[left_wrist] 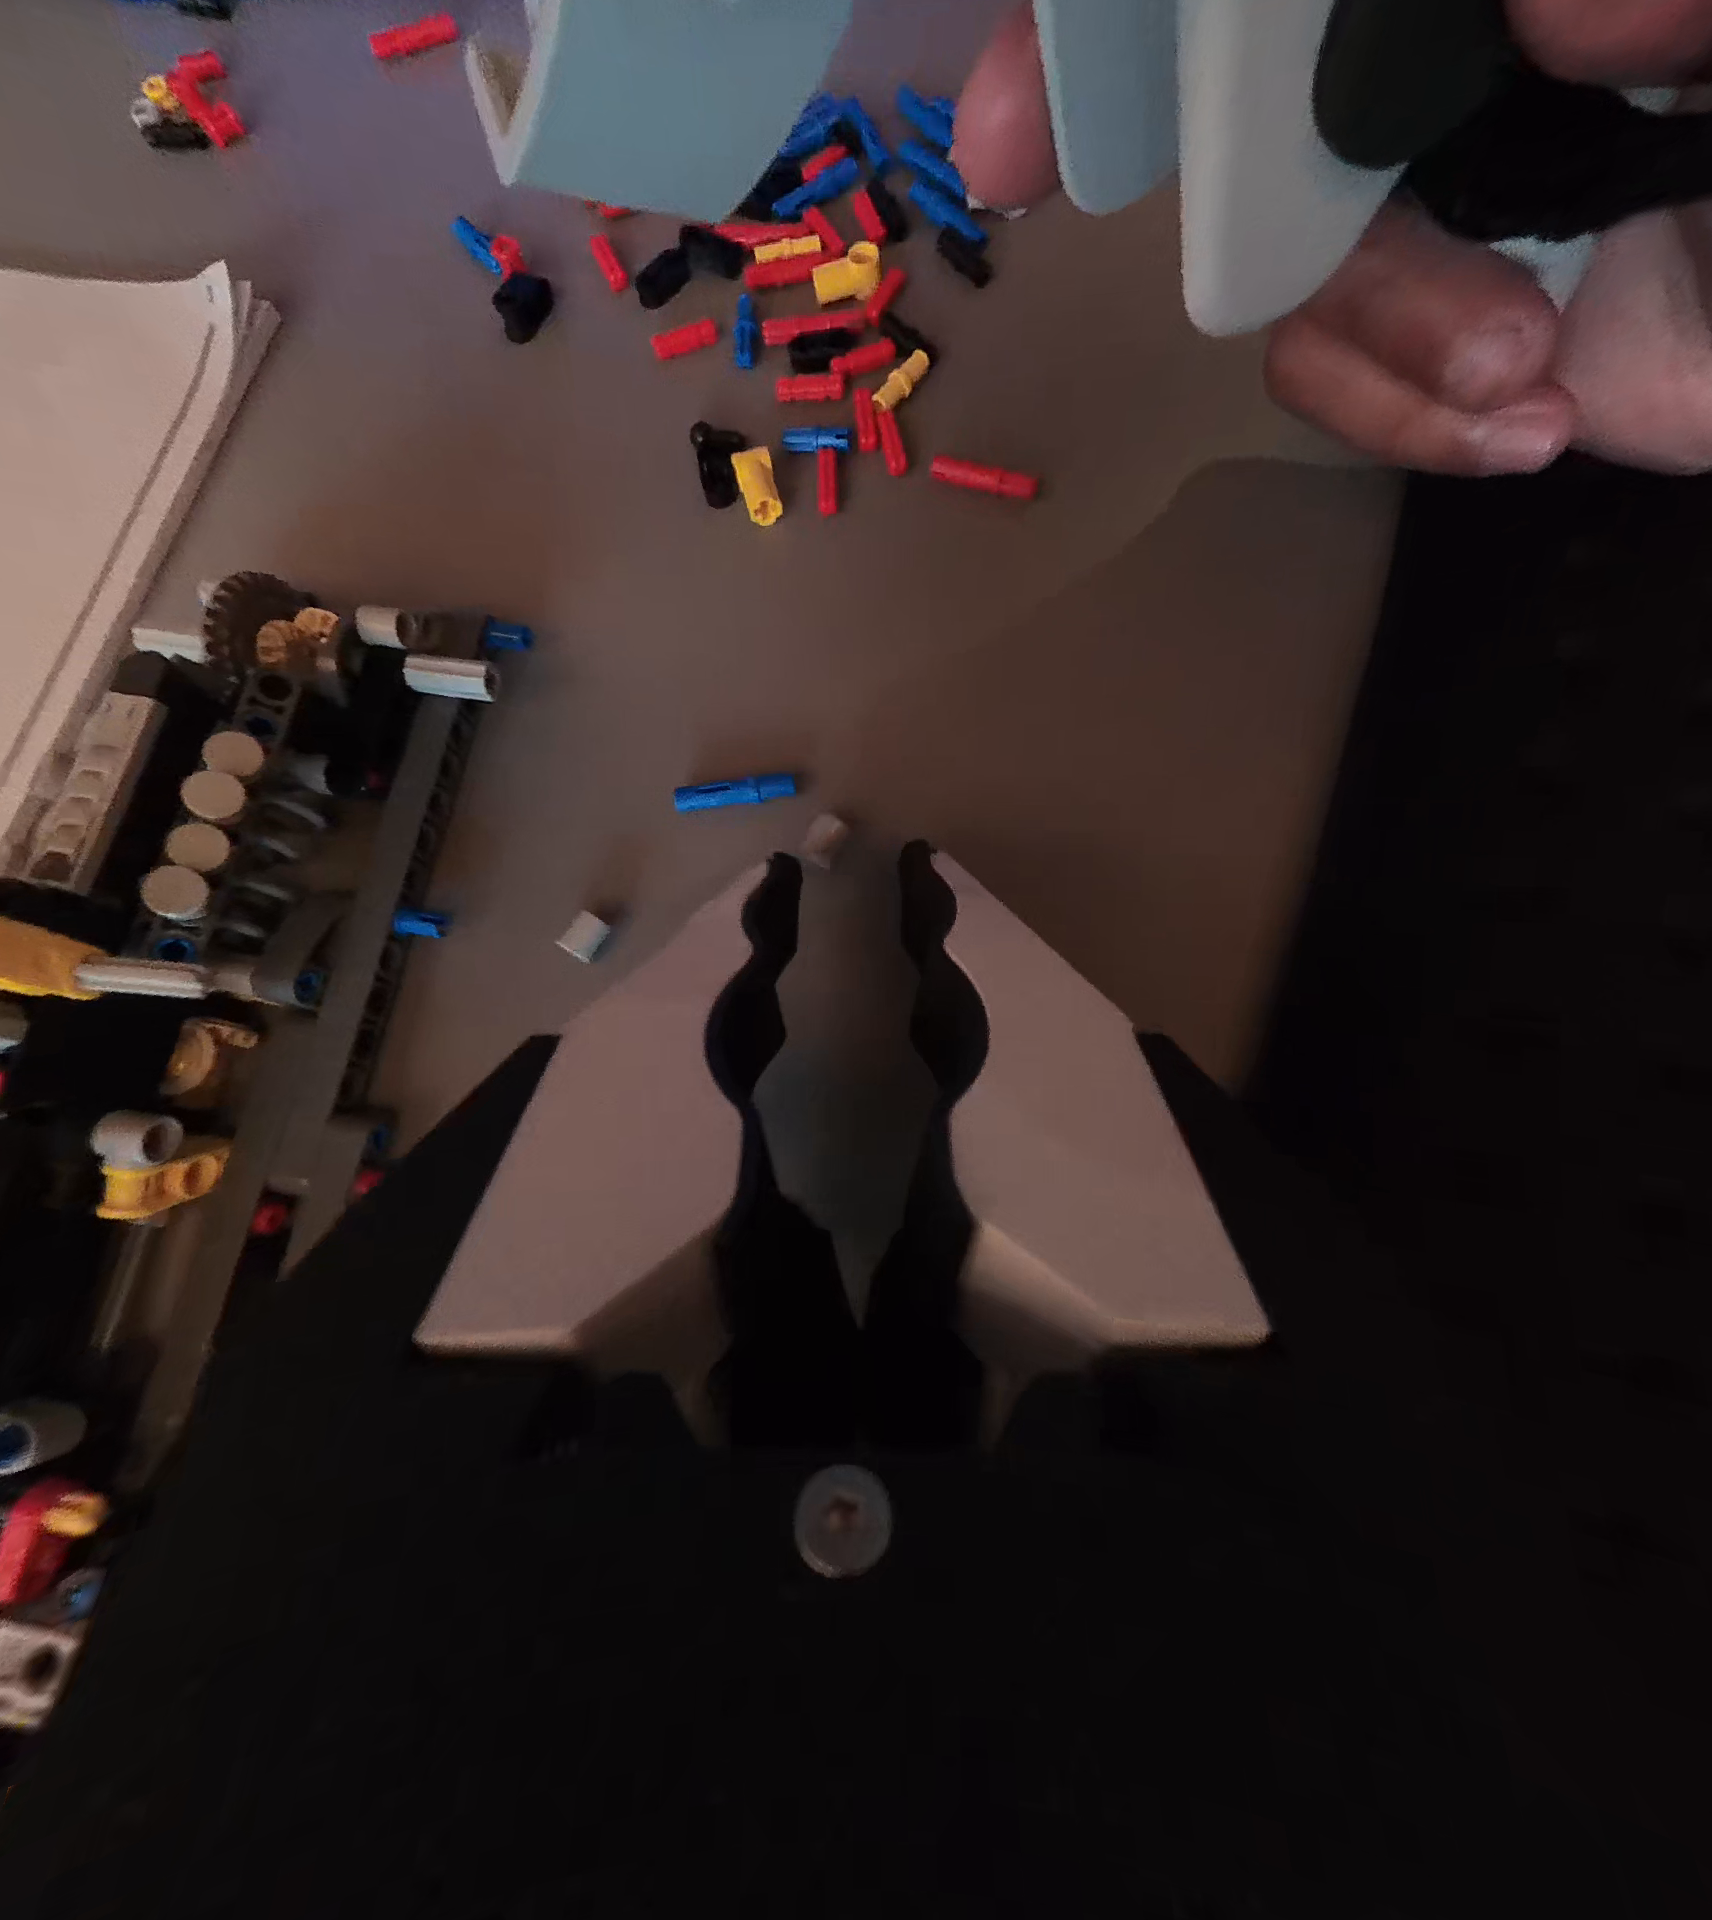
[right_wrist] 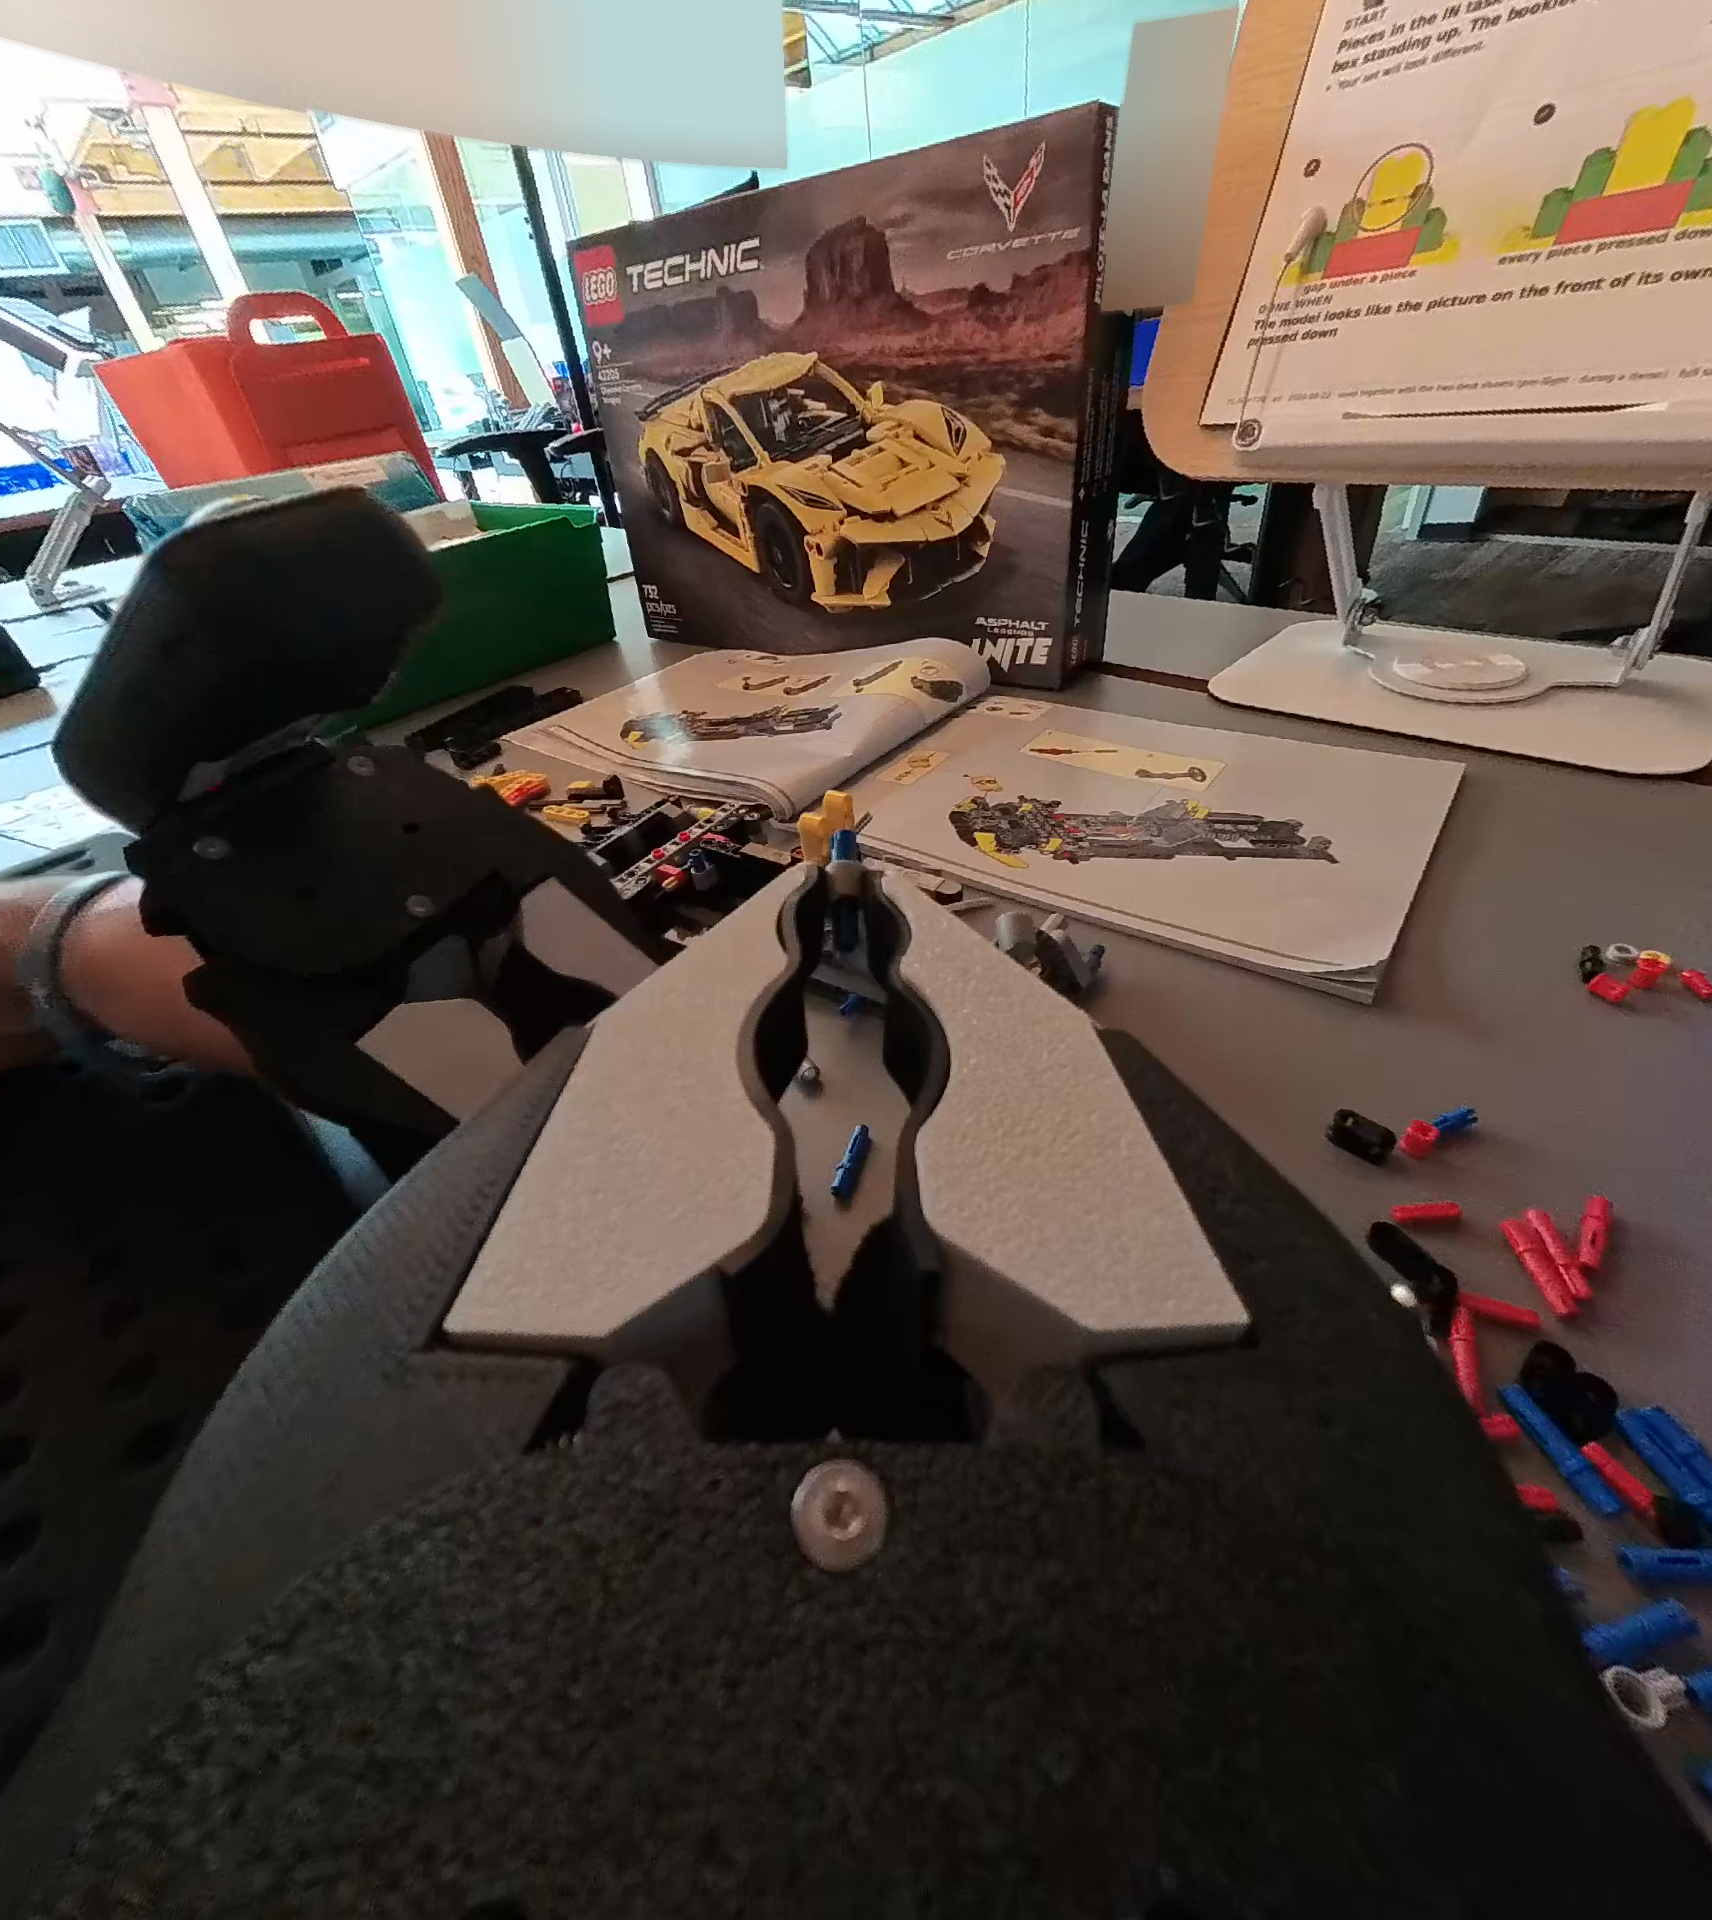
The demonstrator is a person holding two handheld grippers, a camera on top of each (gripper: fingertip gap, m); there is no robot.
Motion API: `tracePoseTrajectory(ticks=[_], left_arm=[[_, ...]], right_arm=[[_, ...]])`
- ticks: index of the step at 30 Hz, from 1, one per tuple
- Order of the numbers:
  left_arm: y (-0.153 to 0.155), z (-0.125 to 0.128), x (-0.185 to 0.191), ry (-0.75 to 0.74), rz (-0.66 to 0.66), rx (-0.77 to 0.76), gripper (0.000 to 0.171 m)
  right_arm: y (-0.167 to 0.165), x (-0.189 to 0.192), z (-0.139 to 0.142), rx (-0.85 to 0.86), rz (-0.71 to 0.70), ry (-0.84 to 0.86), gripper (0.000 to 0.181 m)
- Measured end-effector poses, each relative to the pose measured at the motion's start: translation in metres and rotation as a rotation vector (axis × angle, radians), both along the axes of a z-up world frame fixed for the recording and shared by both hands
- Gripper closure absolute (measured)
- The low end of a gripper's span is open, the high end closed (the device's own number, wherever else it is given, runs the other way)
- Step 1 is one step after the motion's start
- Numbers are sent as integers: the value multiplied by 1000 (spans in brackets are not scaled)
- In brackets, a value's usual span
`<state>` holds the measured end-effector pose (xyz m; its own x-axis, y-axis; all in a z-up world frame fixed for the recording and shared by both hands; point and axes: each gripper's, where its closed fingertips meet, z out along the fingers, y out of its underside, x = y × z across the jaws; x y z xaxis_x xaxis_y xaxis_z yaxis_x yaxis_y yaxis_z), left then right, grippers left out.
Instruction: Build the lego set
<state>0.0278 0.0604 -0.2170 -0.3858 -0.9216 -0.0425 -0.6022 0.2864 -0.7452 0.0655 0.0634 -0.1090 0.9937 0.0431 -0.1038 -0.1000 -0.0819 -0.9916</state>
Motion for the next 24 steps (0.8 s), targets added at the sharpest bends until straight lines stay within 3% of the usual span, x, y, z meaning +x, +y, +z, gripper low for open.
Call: tracePoseTrajectory(ticks=[6,11,18,22,24], left_arm=[[9,6,3,-76,-204,166,147],[0,0,-2,-48,-384,173,146],[0,-3,7,2,-389,109,148],[-6,-5,2,32,-417,75,165],[-5,-5,2,30,-410,83,165]], right_arm=[[0,-1,0,0,11,9,175],[0,-3,0,3,23,12,175],[0,-4,0,8,37,23,175],[0,-4,1,10,42,30,175],[-1,-4,1,15,42,35,175]])
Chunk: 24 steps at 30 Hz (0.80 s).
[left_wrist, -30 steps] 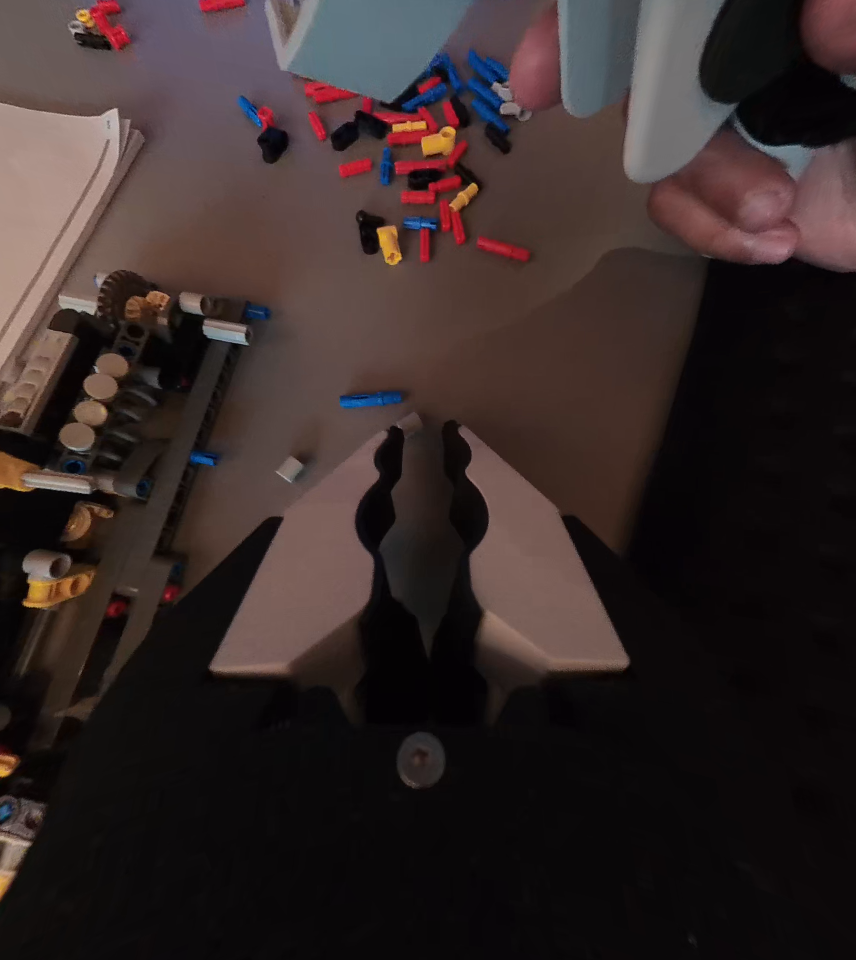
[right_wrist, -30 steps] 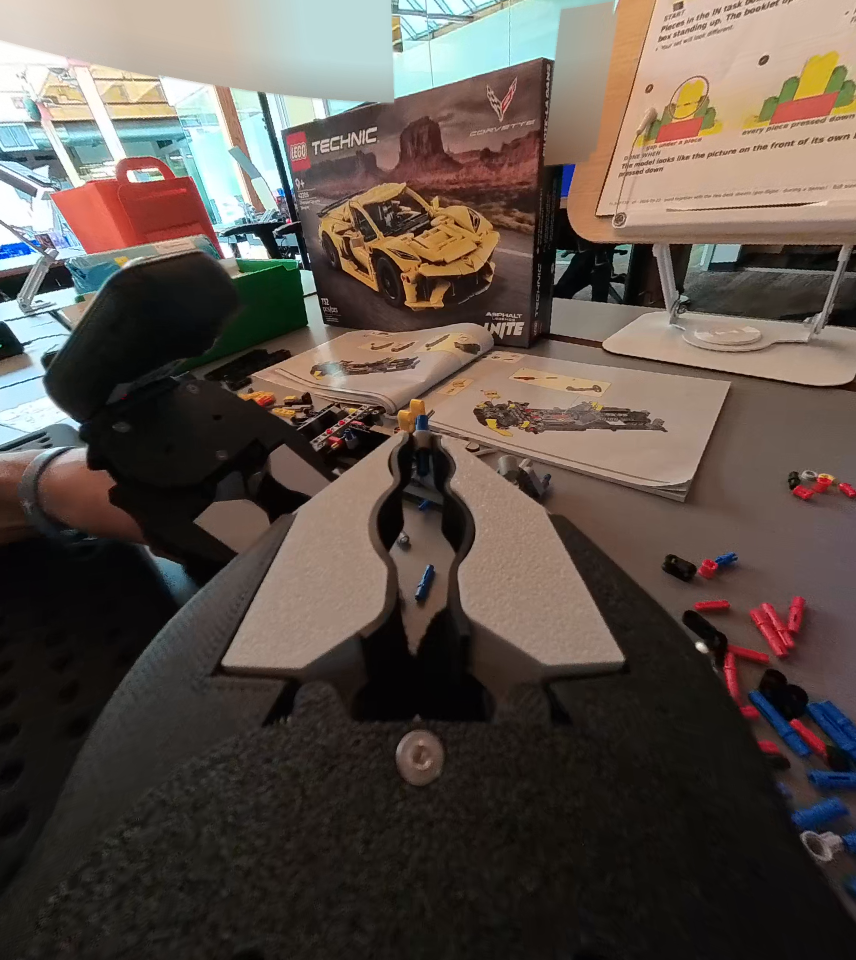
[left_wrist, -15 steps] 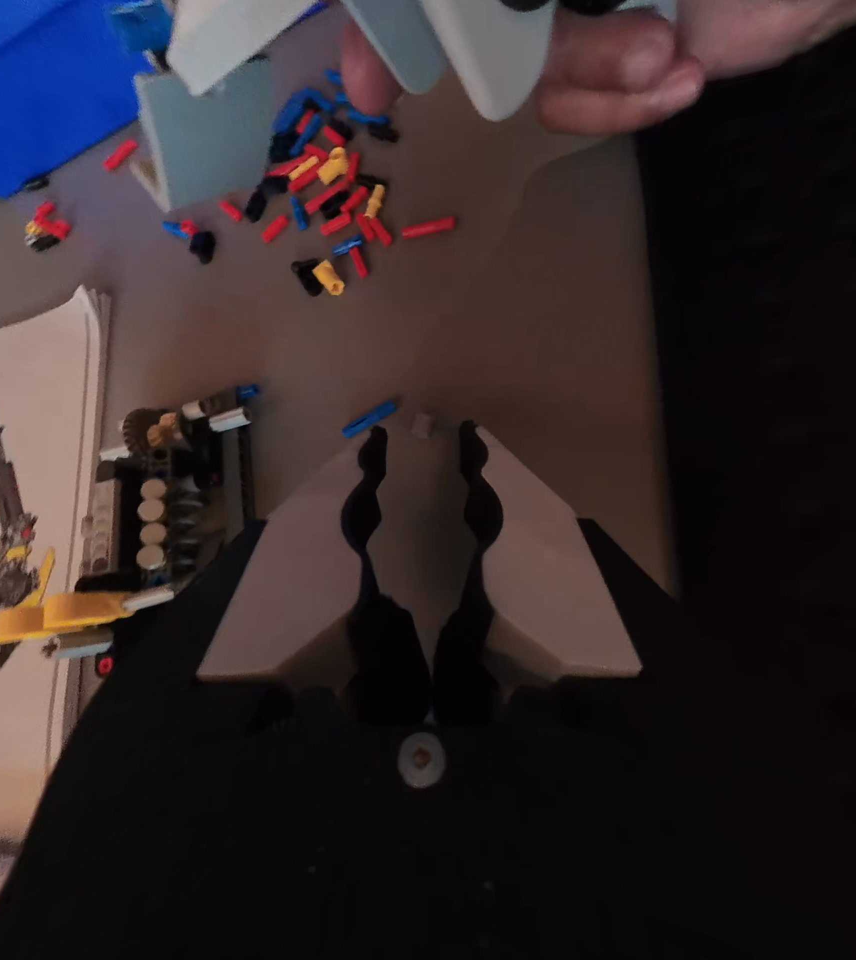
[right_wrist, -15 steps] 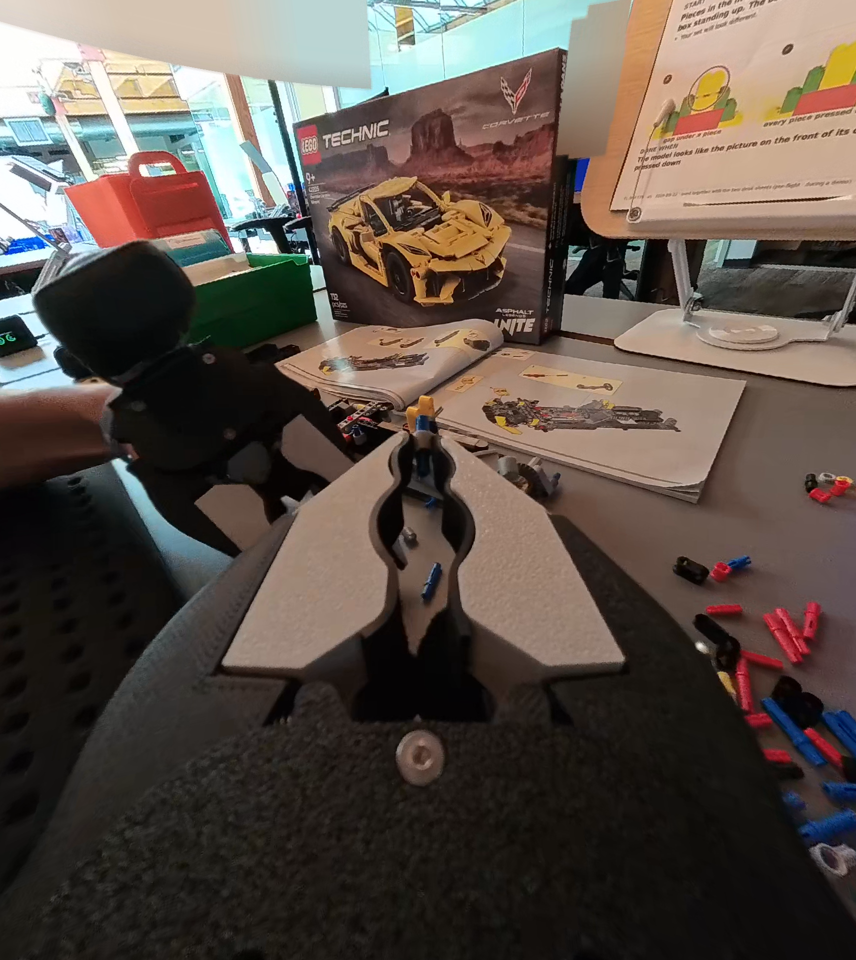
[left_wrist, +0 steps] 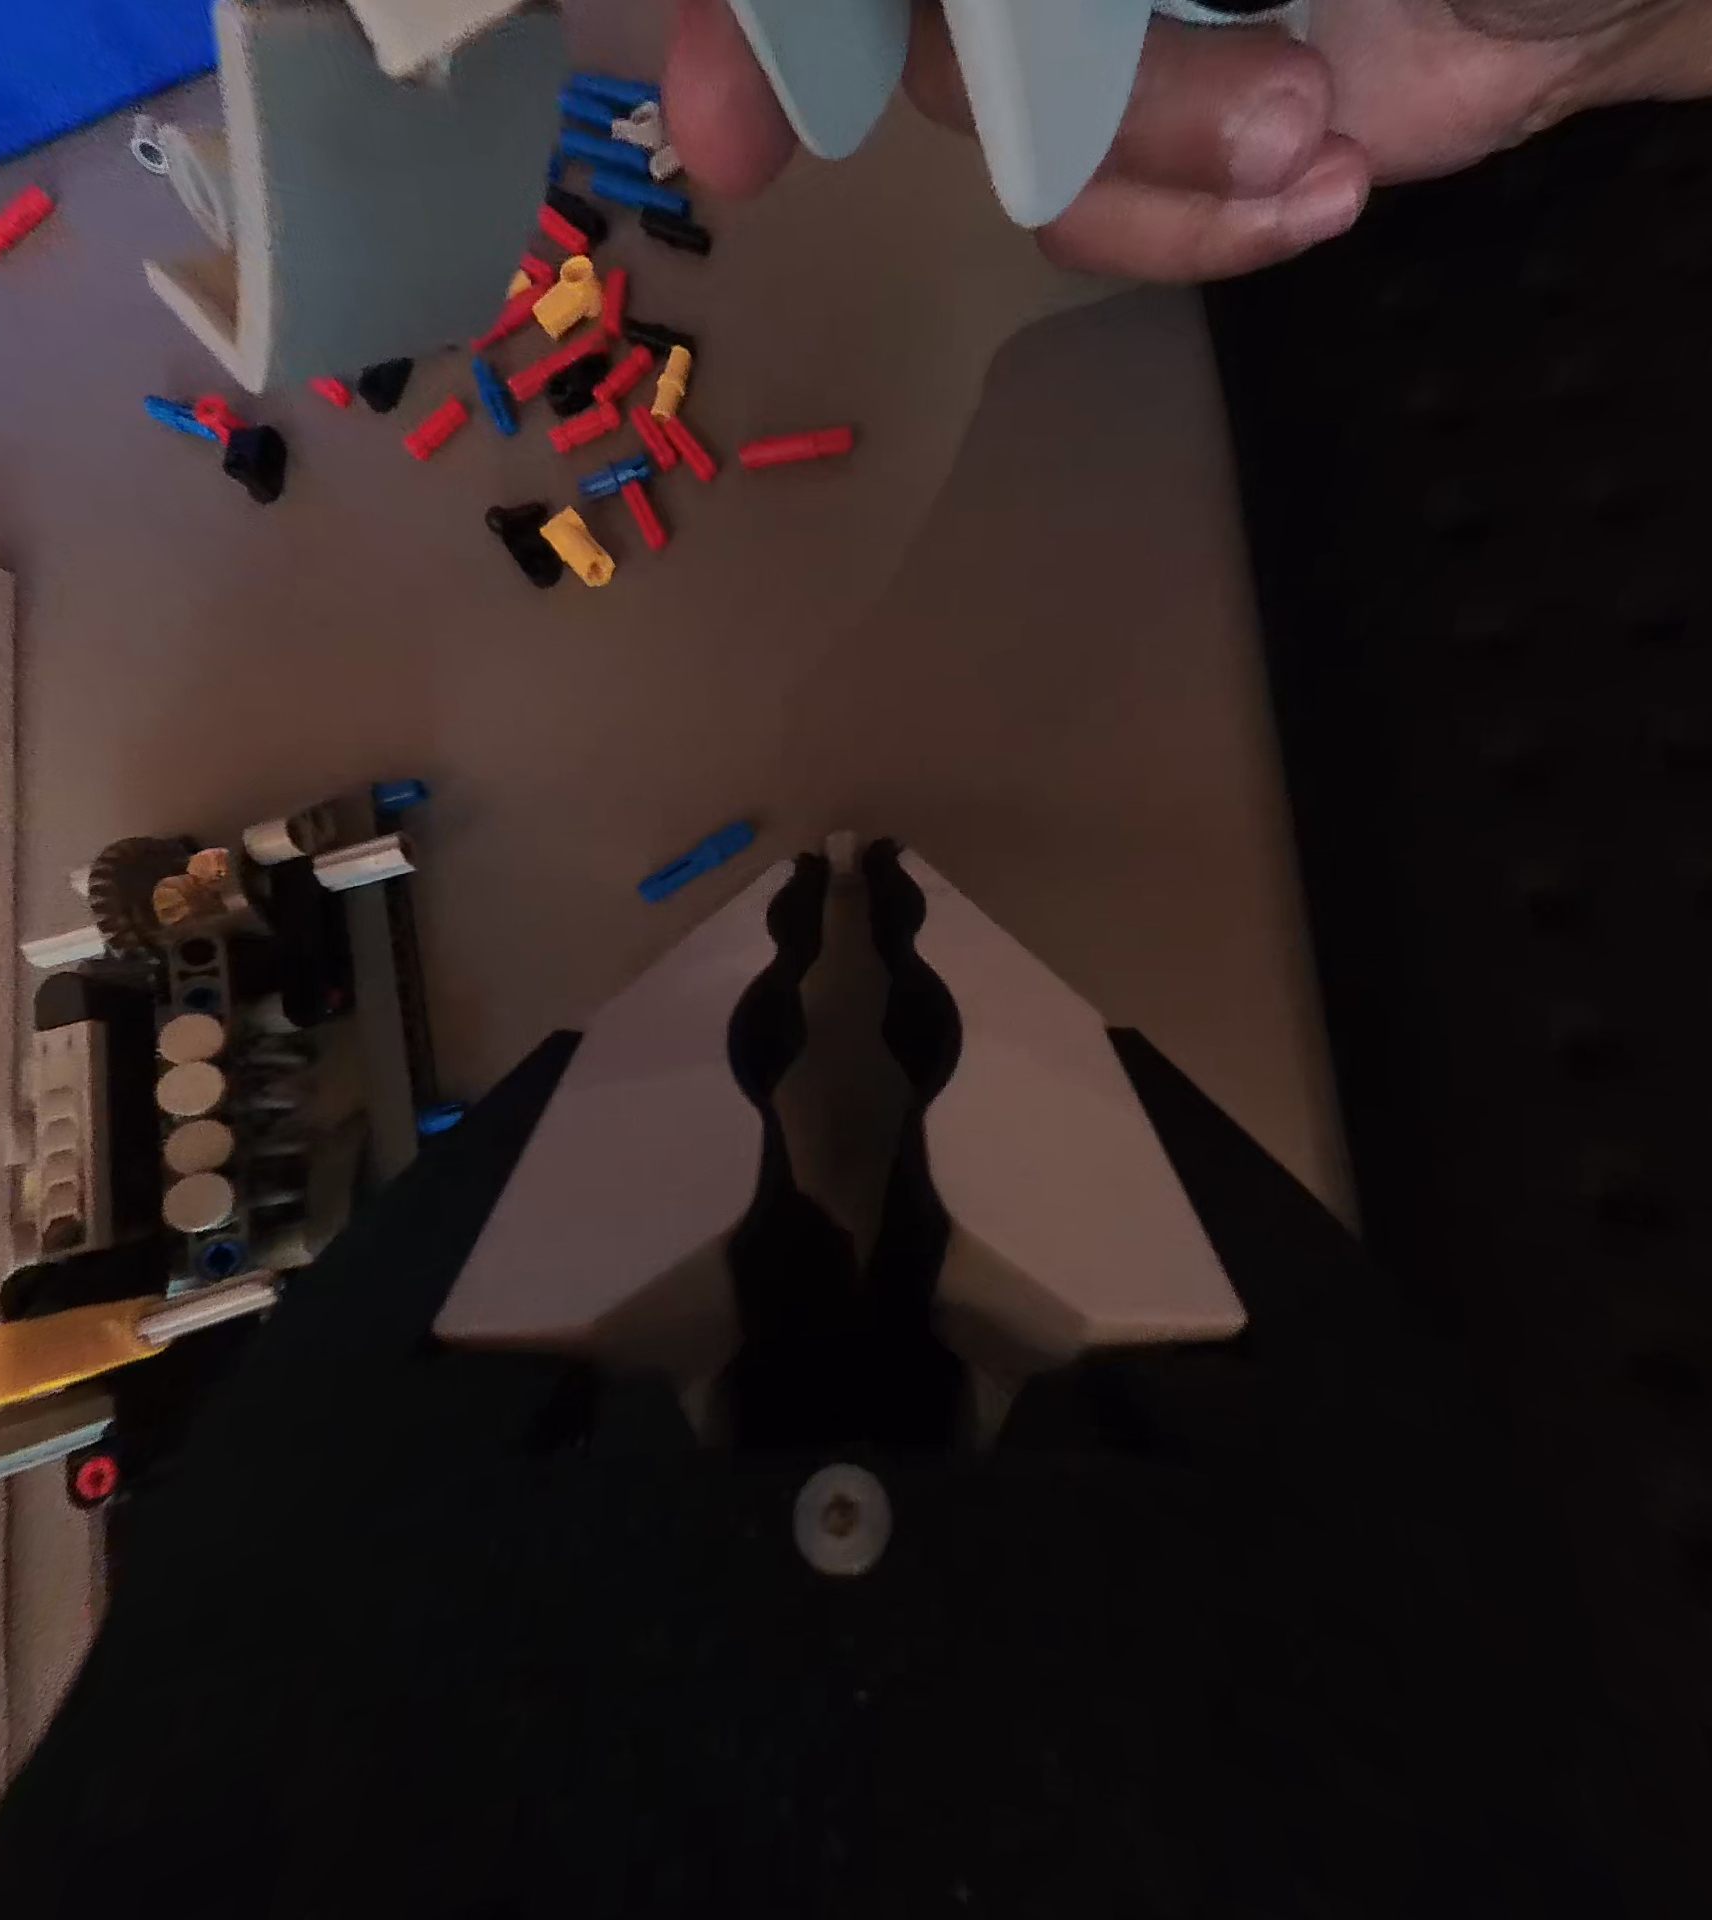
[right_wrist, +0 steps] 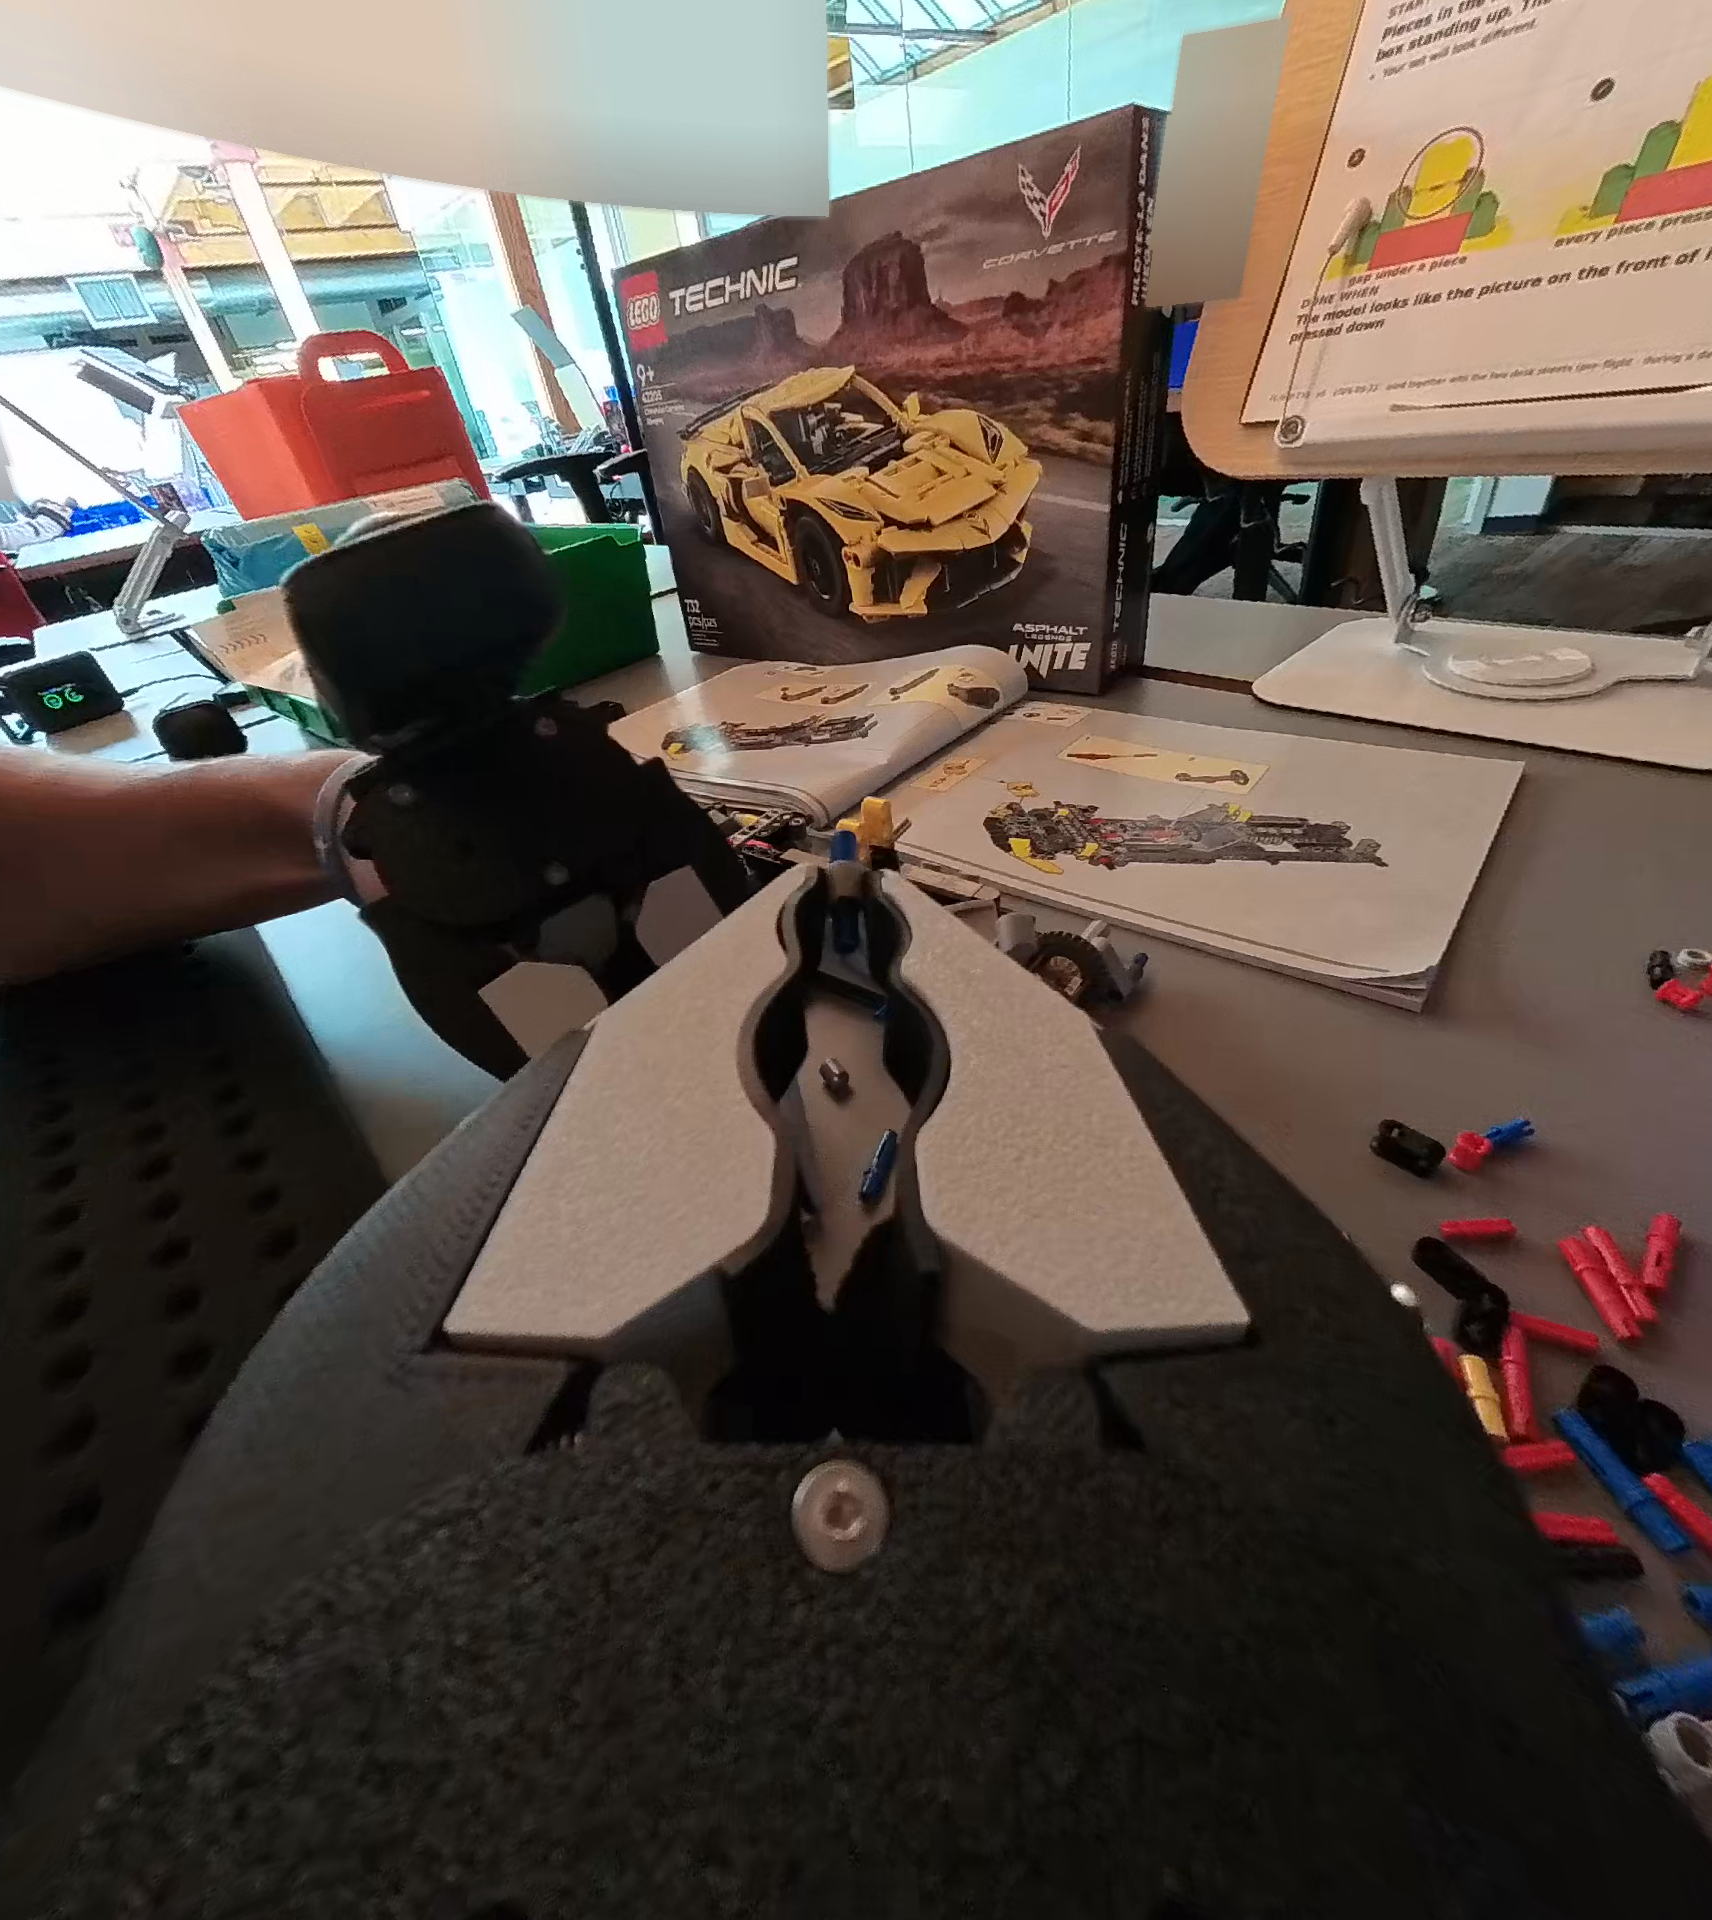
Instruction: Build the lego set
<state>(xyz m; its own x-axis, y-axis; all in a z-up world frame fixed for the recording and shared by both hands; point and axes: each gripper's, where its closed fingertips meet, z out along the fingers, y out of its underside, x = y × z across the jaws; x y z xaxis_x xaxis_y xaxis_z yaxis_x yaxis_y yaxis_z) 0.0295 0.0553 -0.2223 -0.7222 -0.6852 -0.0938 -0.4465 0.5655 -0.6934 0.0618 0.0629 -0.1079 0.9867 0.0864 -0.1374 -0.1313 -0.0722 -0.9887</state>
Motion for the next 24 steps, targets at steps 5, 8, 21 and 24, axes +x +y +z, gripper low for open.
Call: tracePoseTrajectory(ticks=[5,8,21,24], left_arm=[[2,0,1,-23,9,17,163],[1,0,4,-40,15,17,168],[49,53,-40,-480,108,105,167],[66,42,-66,-637,125,368,167]], right_arm=[[0,0,0,3,7,13,175],[1,-4,-2,-4,27,8,175],[16,-51,-37,-193,256,-143,175],[26,-79,-59,-322,388,-269,175]])
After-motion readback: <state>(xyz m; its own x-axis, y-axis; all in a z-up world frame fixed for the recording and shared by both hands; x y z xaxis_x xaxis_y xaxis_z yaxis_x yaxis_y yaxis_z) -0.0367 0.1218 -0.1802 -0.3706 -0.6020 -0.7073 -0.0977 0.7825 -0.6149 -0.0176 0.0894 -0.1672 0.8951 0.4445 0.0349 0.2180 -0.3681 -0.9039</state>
